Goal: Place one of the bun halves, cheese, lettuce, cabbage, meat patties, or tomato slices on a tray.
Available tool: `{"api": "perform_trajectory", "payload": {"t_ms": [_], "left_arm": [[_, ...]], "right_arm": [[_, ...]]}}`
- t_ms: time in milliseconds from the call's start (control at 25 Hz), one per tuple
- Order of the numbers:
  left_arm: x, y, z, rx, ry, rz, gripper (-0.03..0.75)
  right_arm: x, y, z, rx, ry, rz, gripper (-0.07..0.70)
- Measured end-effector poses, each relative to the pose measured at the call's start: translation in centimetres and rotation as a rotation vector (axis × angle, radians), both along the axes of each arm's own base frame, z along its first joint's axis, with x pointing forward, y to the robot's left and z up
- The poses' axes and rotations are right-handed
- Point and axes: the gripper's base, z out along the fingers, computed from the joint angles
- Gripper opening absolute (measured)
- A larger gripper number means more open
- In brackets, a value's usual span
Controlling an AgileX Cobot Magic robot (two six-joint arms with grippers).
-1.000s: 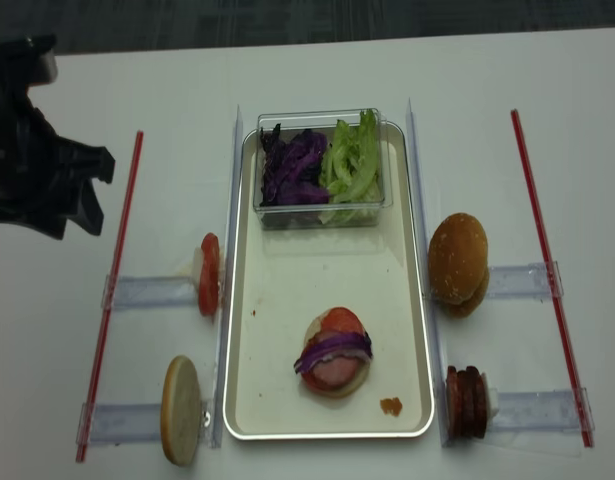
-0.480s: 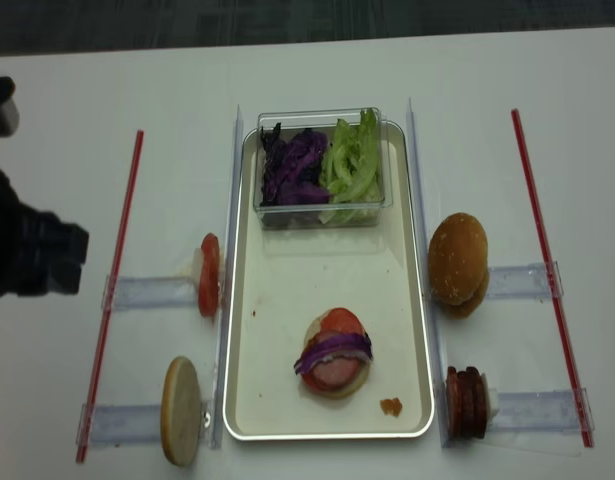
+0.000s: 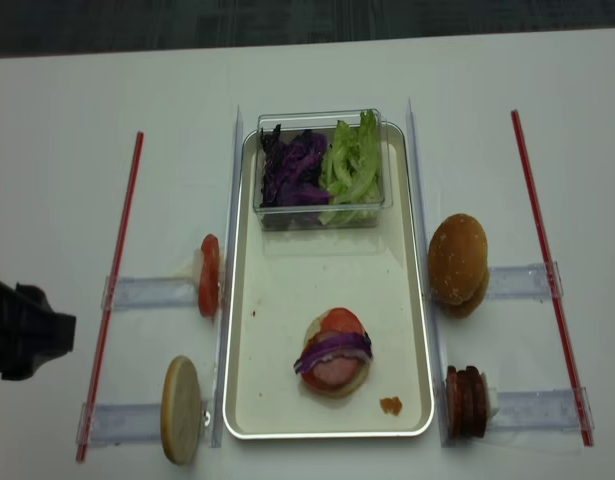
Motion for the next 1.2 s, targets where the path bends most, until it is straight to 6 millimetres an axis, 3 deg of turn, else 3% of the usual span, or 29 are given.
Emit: {"api": "perform_trajectory", "payload": {"t_ms": [440,880,1200], "left_arm": [[-4.5,-0.2,-1.9,0.004,-0.044,-0.002,0.368],[-5.9,-0.3,-2.4,0.008,-0.115,0.0,0.368],[-7.5,-0.4,-4.2,0.006,-0.167,0.005,0.368]], "right_arm": [[0.0,0.0,0.0,0.0,0.0,0.0,0.401],[0.0,0.0,0.0,0.0,0.0,0.0,0.401],[0.0,0.0,0.0,0.0,0.0,0.0,0.401]]}}
